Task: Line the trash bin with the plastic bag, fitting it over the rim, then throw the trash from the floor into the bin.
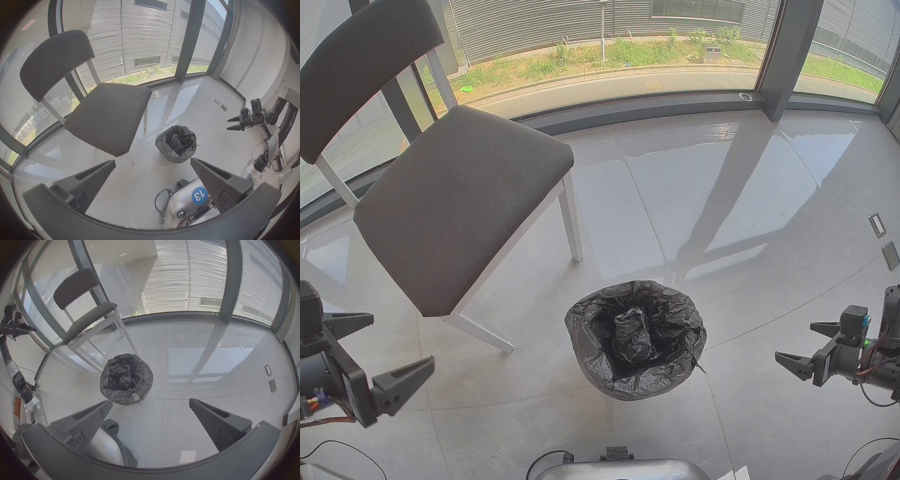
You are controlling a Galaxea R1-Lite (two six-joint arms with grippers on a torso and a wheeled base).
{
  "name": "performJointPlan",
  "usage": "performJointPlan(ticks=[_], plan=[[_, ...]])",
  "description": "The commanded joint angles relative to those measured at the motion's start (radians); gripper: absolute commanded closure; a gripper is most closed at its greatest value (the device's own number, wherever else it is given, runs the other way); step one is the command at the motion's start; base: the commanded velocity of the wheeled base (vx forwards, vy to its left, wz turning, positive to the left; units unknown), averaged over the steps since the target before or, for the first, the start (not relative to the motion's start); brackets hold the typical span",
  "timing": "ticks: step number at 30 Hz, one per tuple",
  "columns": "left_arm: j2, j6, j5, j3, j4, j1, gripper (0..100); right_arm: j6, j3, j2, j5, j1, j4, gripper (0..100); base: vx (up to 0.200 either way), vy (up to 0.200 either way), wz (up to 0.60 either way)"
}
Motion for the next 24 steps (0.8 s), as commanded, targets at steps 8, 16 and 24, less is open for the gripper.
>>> performJointPlan(ticks=[8, 16, 24], plan=[[-0.321, 0.014, -0.005, -0.241, 0.379, 0.257, 0, -0.025, -0.378, -0.88, -0.108, -0.116, 0.94, 0, 0.0, 0.0, 0.0], [-0.547, 0.073, -0.013, -0.264, 0.514, 0.559, 0, 0.019, -0.407, -1.272, -0.117, -0.136, 1.276, 0, 0.0, 0.0, 0.0], [-0.814, 0.131, -0.136, -0.29, 0.729, 0.763, 0, 0.076, -0.246, -1.387, -0.146, -0.131, 1.232, 0, 0.0, 0.0, 0.0]])
